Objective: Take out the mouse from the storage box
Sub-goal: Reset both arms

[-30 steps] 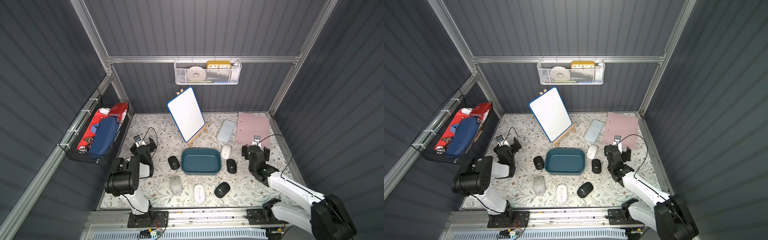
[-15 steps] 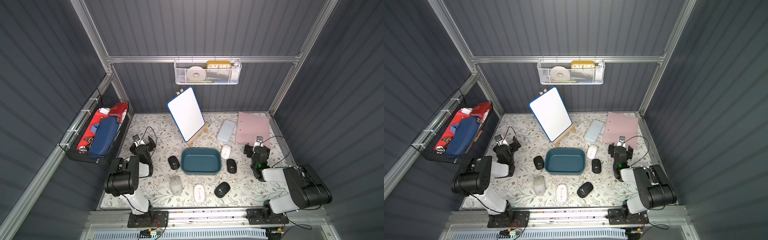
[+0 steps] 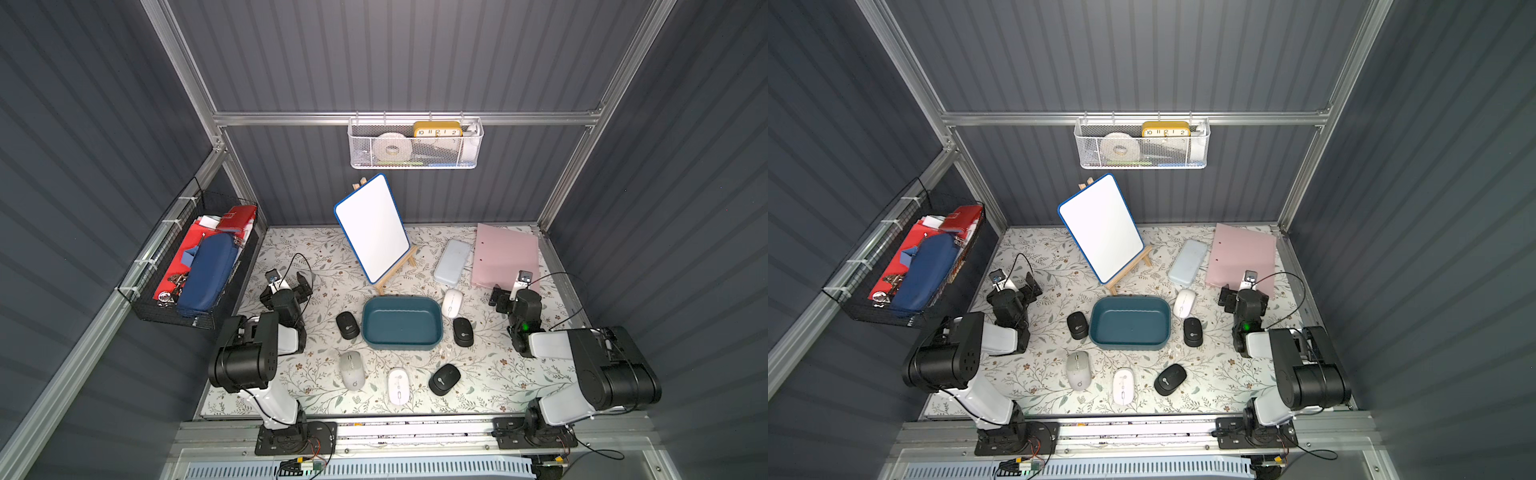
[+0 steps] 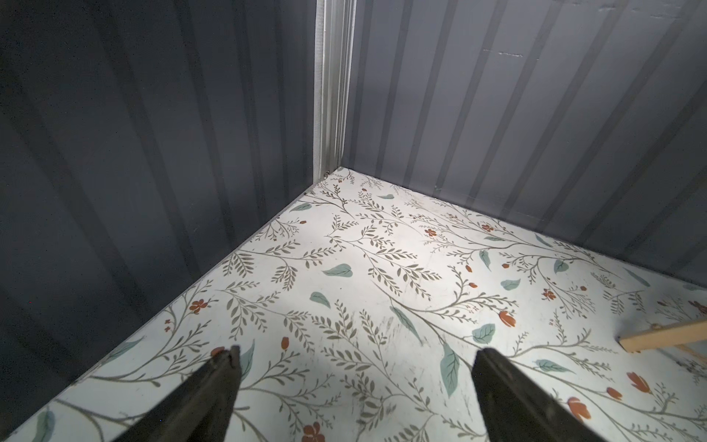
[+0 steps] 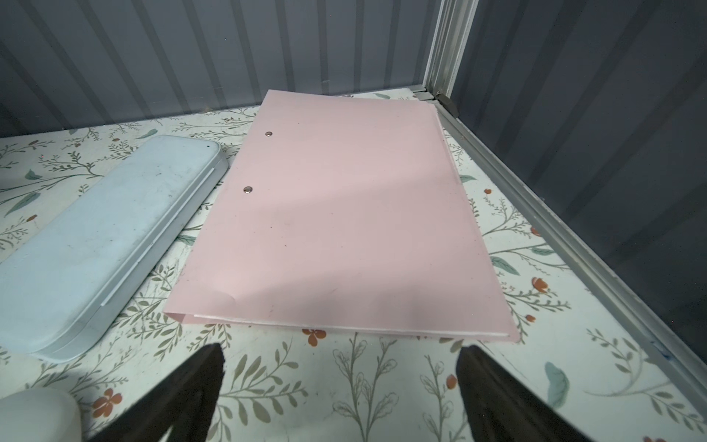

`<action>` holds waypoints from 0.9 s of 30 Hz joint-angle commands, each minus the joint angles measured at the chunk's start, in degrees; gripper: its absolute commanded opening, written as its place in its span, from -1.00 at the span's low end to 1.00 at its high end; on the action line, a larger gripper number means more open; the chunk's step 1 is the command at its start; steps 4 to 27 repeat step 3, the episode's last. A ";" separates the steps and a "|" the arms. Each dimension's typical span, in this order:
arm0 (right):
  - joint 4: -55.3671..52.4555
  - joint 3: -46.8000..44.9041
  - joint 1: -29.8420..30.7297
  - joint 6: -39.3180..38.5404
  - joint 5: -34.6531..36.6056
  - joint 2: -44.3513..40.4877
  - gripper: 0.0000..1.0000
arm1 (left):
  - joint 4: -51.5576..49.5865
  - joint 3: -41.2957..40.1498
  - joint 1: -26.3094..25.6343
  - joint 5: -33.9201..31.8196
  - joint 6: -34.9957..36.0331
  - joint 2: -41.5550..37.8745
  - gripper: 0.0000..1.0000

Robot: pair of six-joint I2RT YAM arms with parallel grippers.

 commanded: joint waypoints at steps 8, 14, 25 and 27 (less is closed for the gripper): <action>0.67 0.71 -0.08 0.57 -0.63 -0.08 0.98 | -0.14 0.34 -0.03 -0.70 -0.25 -0.72 0.99; 0.67 0.71 -0.08 0.57 -0.63 -0.08 0.98 | -0.14 0.34 -0.03 -0.70 -0.25 -0.72 0.99; 0.67 0.71 -0.08 0.57 -0.63 -0.08 0.98 | -0.14 0.34 -0.03 -0.70 -0.25 -0.72 0.99; 0.67 0.71 -0.08 0.57 -0.63 -0.08 0.98 | -0.14 0.34 -0.03 -0.70 -0.25 -0.72 0.99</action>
